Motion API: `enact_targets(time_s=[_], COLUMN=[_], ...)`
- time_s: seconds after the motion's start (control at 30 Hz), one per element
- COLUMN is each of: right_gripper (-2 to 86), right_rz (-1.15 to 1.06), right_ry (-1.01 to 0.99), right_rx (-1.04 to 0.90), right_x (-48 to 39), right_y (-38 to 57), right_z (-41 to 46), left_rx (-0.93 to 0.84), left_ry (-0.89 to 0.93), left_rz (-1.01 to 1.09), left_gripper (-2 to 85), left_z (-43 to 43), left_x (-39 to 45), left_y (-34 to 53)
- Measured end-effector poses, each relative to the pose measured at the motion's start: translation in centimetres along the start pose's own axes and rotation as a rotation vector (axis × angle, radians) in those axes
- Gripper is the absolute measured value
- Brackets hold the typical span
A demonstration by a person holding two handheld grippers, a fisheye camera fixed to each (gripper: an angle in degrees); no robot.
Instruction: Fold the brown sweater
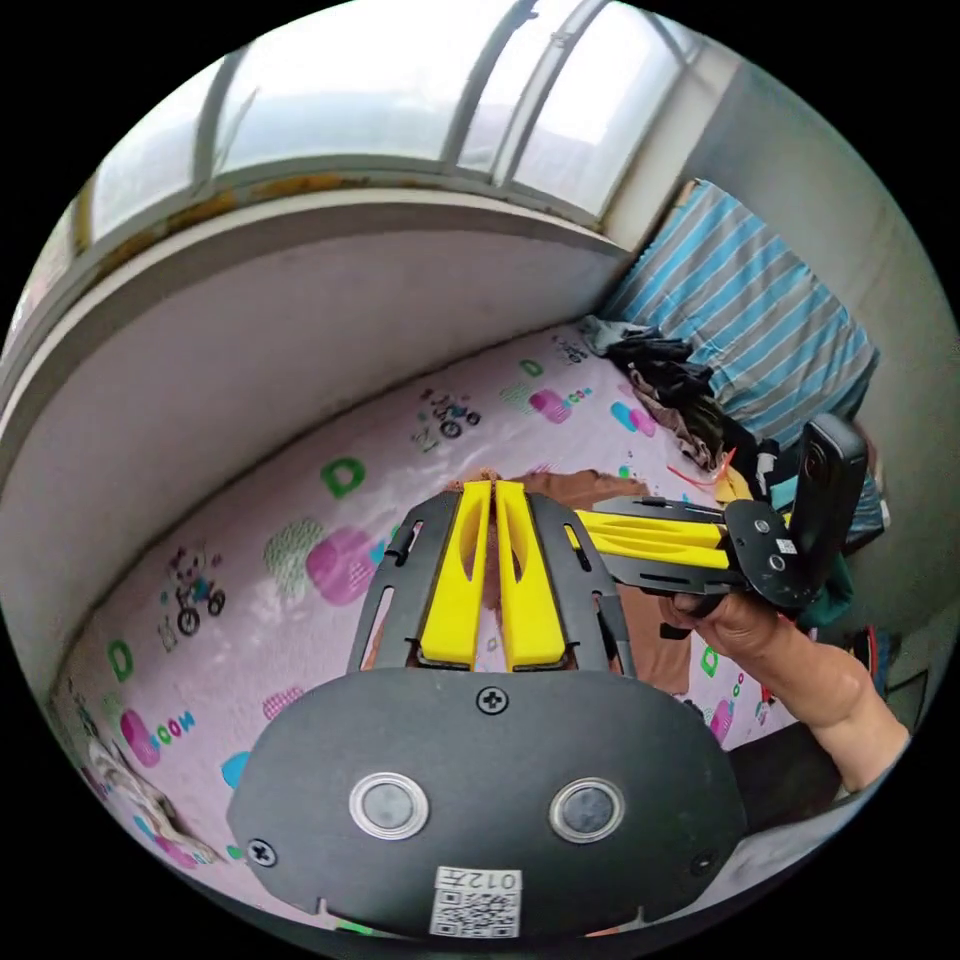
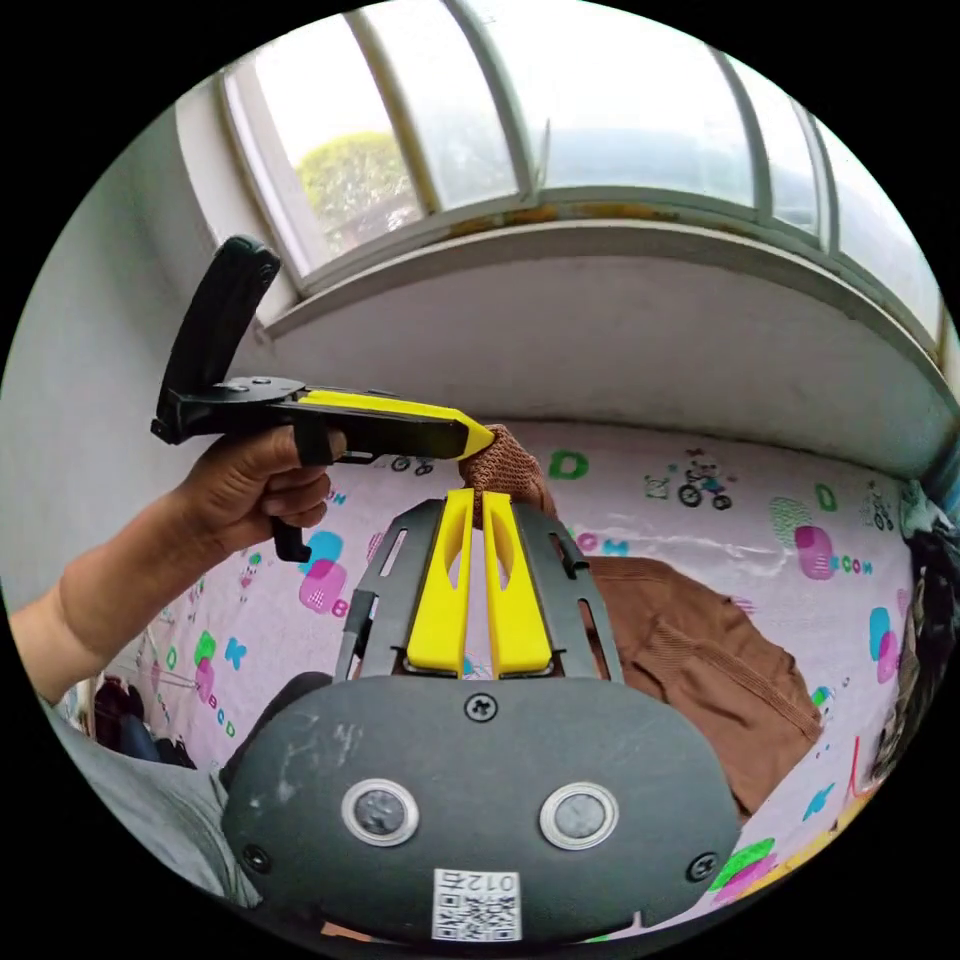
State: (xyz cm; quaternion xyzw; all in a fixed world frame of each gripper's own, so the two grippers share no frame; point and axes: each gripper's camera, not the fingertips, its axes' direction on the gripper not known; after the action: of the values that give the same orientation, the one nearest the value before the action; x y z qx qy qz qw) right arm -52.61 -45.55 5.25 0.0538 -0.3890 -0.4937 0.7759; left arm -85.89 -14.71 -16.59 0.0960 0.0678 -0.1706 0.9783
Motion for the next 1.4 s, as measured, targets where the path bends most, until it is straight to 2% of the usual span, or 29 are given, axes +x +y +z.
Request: enact_targets(time_s=[0.3,0.47,0.67,0.9,1.17,1.27,1.4], right_gripper=[-0.9,-0.9,-0.6,-0.3,-0.3,-0.3,0.9], right_rz=[0.204,0.374,0.585,0.733,0.832,0.881,0.898], right_ry=[0.066,0.029,-0.059,-0.117,-0.132,-0.086,-0.088], right_rx=[0.056,0.082,0.099,0.068,0.003,-0.081,-0.026], right_x=[19.2,29.8,41.3,51.2,59.0,61.2,63.6], right_y=[8.0,15.3,24.9,33.0,38.7,40.2,41.4], right_z=[-9.7,-11.3,-10.3,-8.7,-7.6,-7.0,-7.7], left_rx=[-0.103,-0.229,-0.376,-0.476,-0.364,-0.356,-0.376], left_ry=[0.083,0.099,0.078,0.095,0.235,0.179,0.09], left_rz=[0.153,0.263,0.336,0.317,0.294,0.296,0.239], left_gripper=[0.7,0.5,0.4,0.3,0.6,0.5,0.5], left_z=[10.3,20.0,30.4,38.9,40.9,40.3,39.7], left_x=[16.0,24.9,31.5,35.3,35.5,33.1,29.1], left_y=[-10.7,-13.4,-13.5,-13.2,-14.3,-13.0,-10.6])
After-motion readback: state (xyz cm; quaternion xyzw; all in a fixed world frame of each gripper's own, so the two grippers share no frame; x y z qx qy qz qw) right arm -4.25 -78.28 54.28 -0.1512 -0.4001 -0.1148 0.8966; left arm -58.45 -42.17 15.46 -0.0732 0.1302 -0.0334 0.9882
